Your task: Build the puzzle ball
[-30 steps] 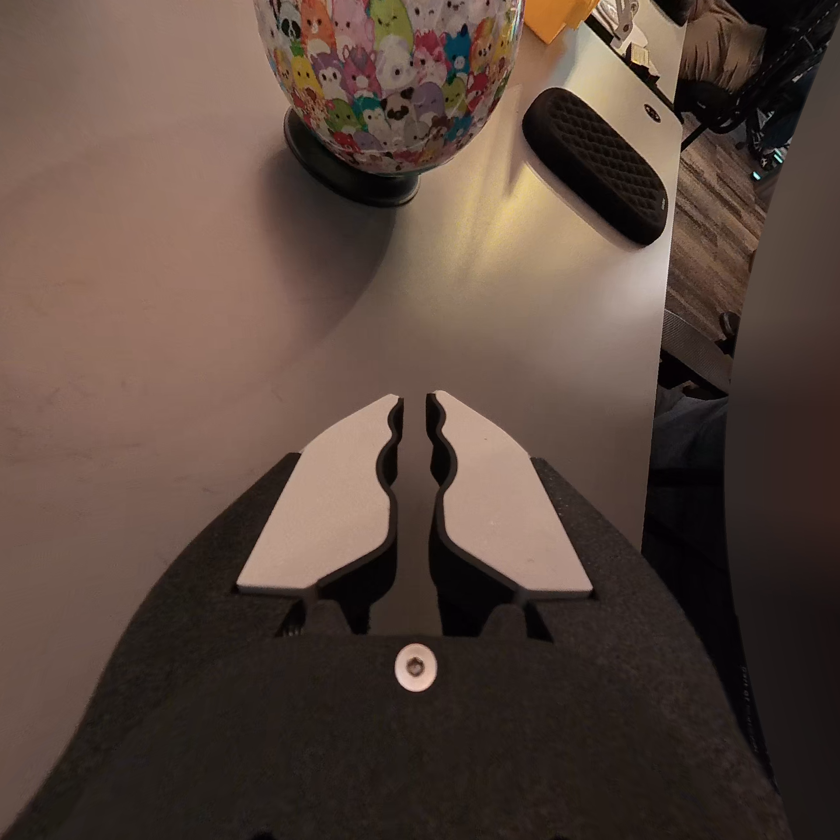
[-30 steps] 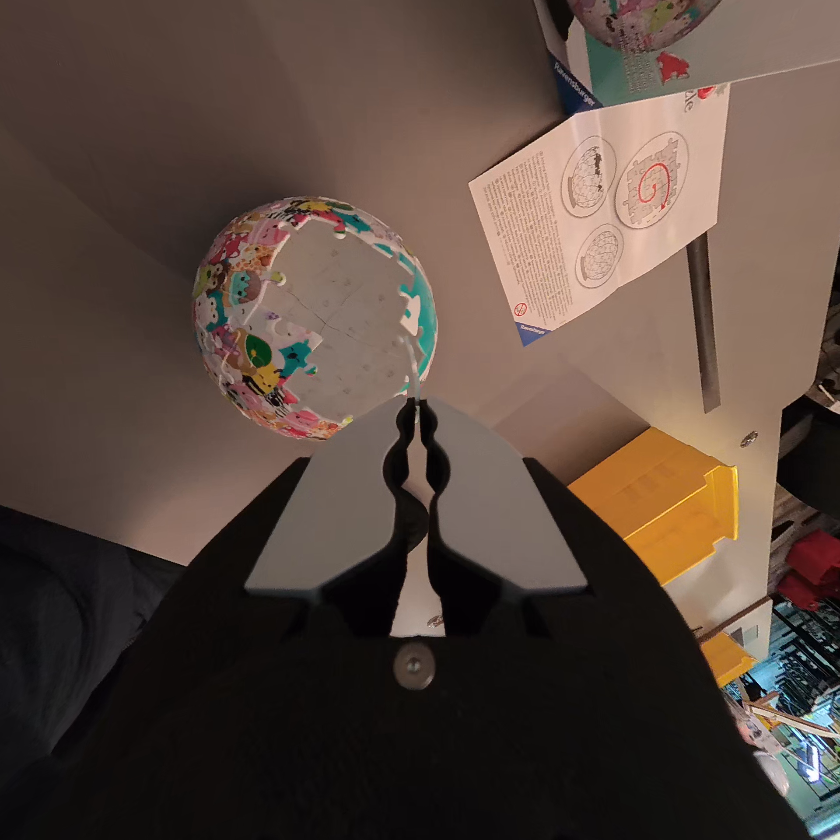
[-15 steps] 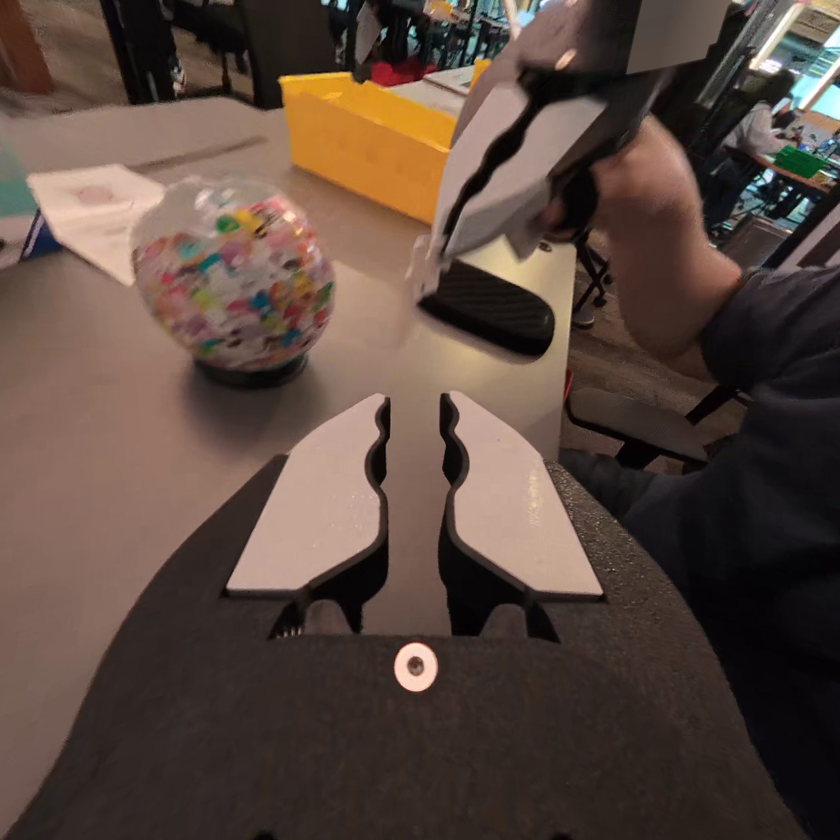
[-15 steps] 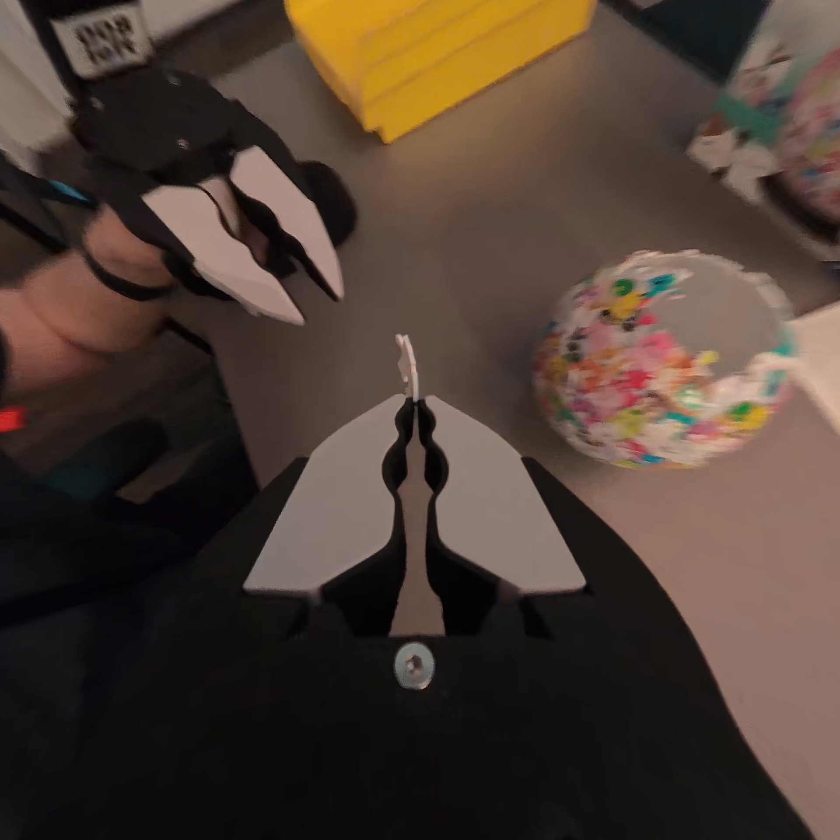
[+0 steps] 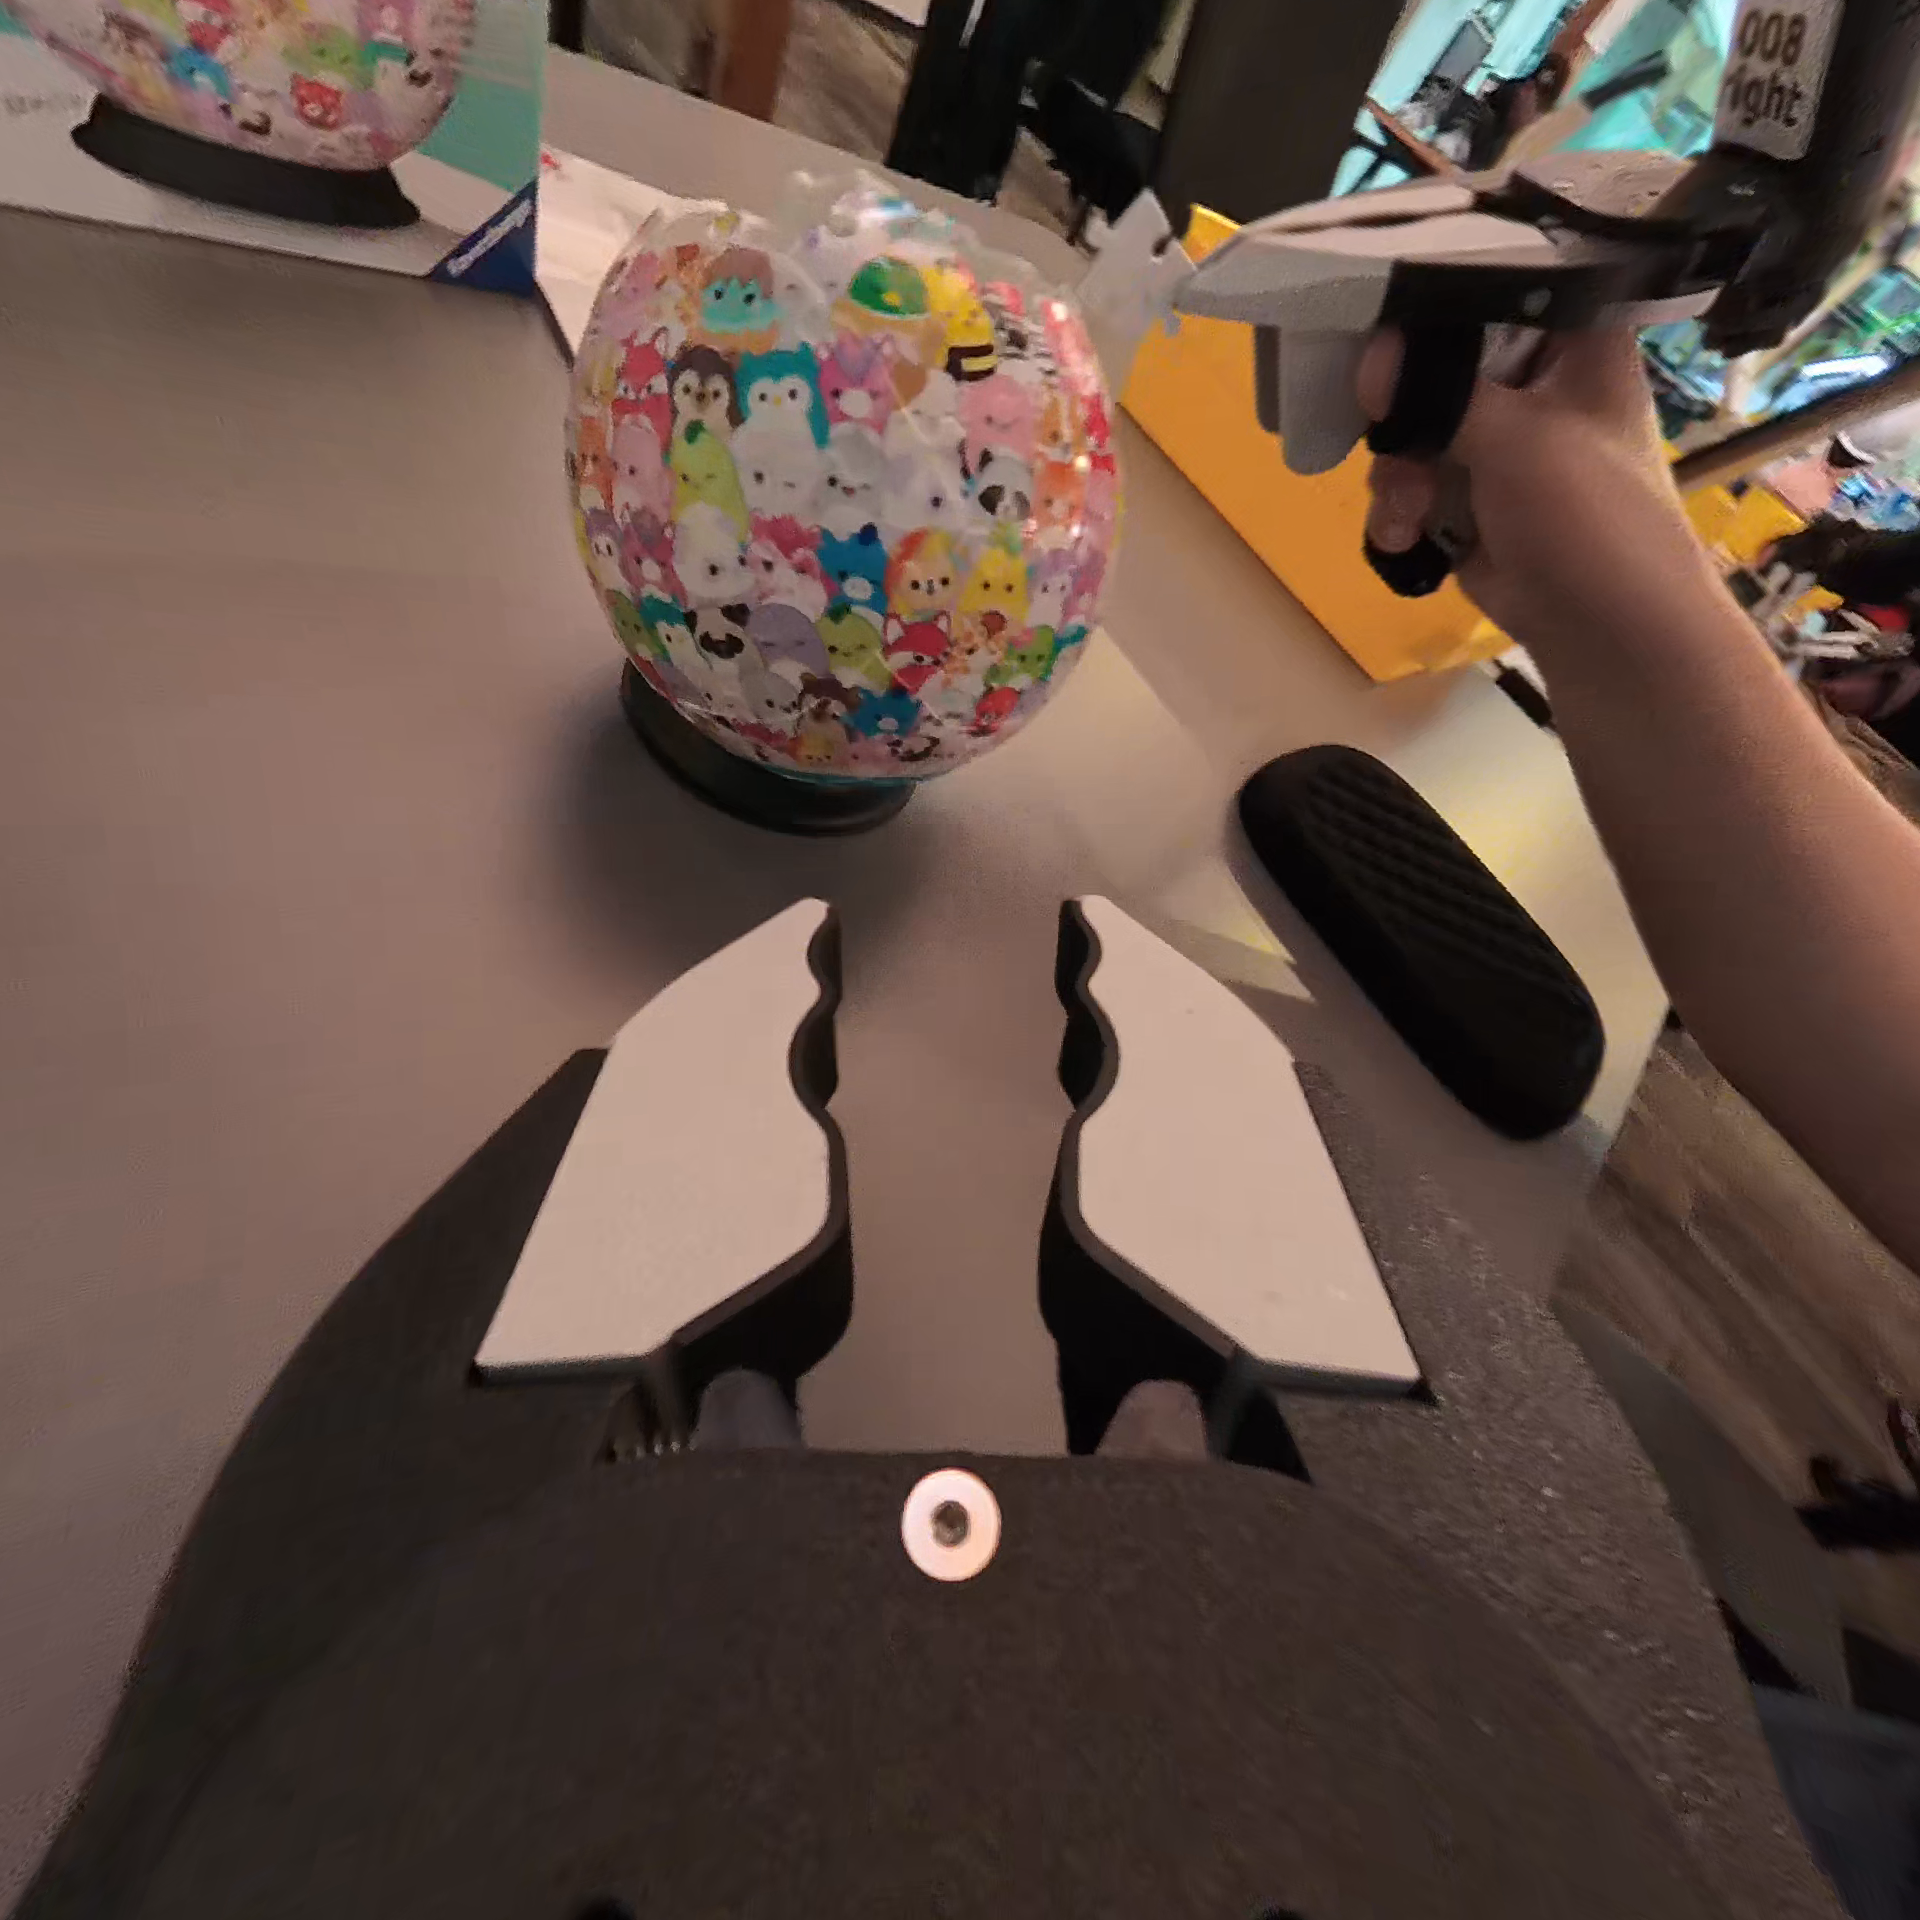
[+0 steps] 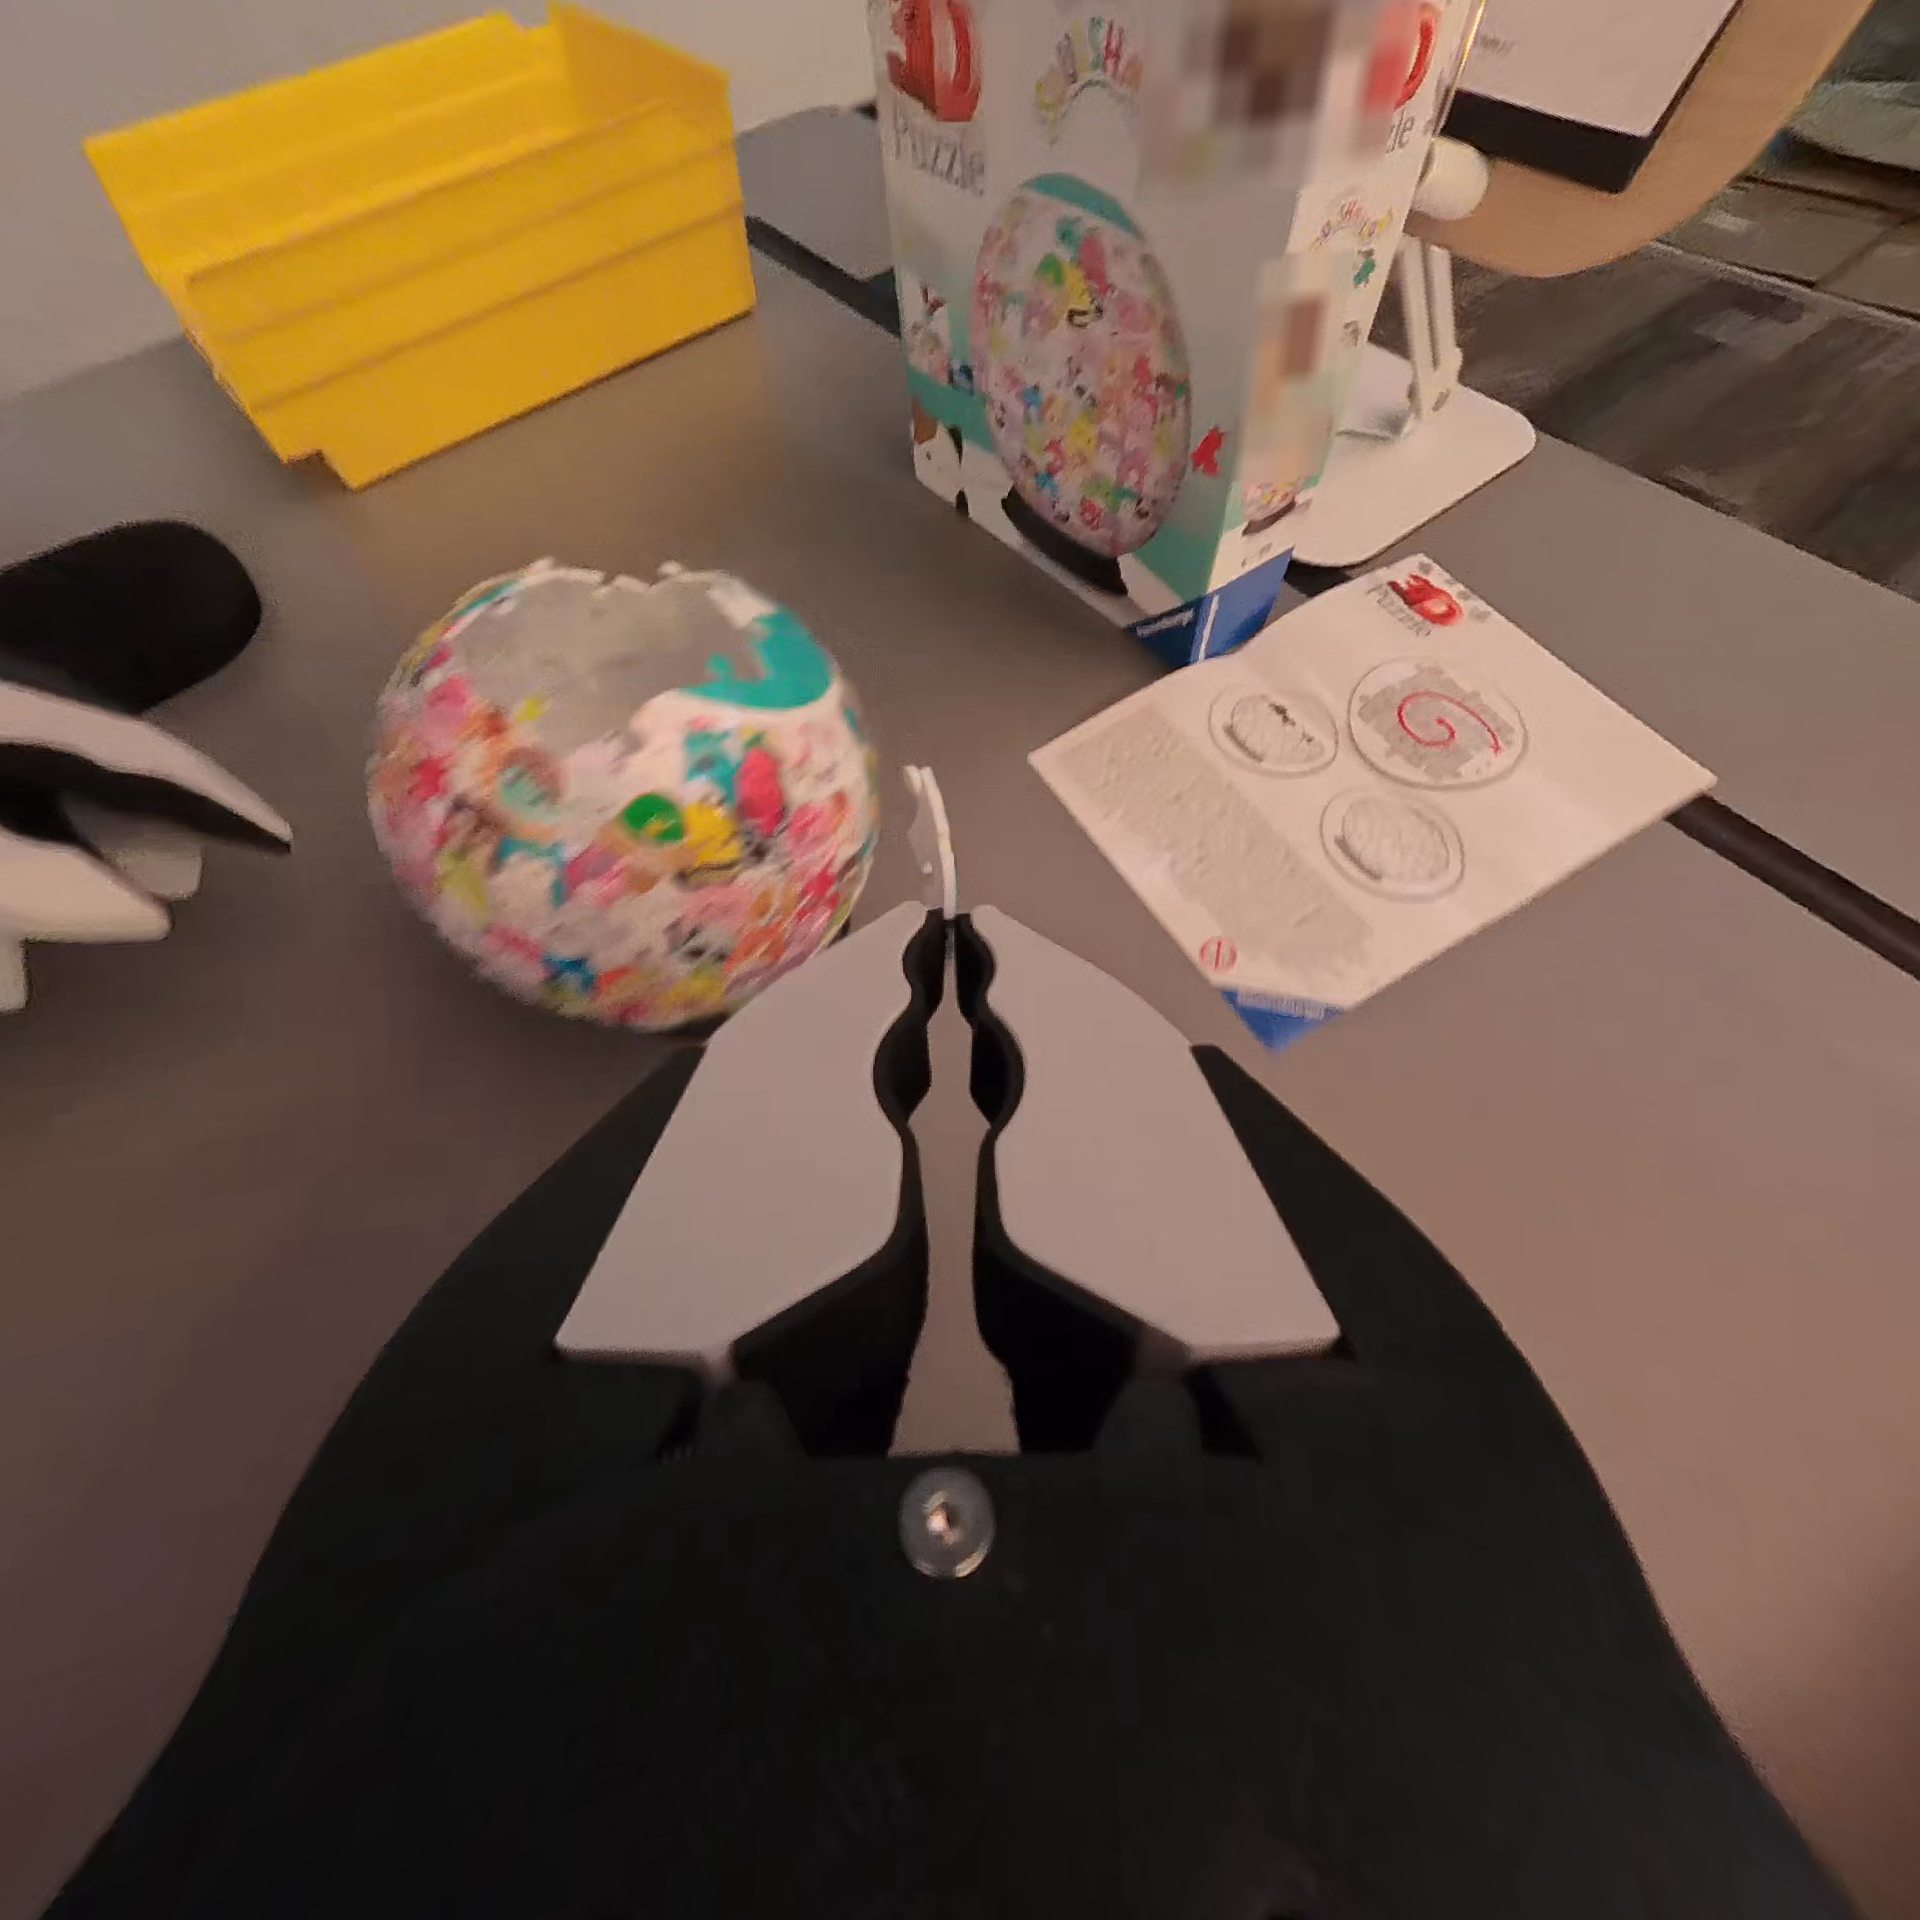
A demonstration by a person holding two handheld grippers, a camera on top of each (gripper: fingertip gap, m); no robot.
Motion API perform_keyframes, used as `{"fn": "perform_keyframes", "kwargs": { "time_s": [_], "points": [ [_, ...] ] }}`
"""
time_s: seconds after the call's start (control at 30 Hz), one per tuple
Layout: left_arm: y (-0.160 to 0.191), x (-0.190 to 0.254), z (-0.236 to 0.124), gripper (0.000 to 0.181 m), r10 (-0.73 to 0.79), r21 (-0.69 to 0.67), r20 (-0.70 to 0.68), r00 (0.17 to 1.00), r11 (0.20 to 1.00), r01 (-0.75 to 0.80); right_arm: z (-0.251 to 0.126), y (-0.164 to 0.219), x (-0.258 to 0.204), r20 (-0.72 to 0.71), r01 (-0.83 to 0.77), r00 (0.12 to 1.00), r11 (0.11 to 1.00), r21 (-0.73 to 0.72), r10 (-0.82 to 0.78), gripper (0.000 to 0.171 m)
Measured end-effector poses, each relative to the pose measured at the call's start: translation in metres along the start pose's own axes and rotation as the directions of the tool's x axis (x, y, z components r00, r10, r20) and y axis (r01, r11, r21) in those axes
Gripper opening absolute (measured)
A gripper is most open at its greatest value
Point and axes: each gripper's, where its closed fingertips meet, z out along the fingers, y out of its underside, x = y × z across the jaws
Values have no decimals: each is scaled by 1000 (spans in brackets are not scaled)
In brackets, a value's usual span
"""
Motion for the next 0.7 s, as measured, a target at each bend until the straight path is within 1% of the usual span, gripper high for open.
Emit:
{"fn": "perform_keyframes", "kwargs": {
  "time_s": [0.13, 0.3, 0.43, 0.57, 0.7],
  "points": [
    [2, 2, 26, 47, -22, -14, 60, 998, 1000, 23, 50, 1, 19, 88, 4, 996, 1000, -27, -2, 3],
    [2, 3, 47, 46, 16, -47, 147, 989, 999, -9, 91, 16, 17, 202, 78, 978, 992, -100, -56, 3],
    [-2, 1, 55, 46, 65, -56, 216, 974, 997, -55, 105, 17, 6, 294, 124, 951, 988, -88, -93, 3],
    [-6, -6, 54, 47, 98, -67, 261, 960, 994, -83, 112, 18, -1, 308, 187, 939, 979, -79, -154, 3],
    [-11, -13, 53, 46, 93, -59, 265, 960, 995, -80, 112, 20, -7, 321, 212, 930, 975, -64, -181, 3]
  ]
}}
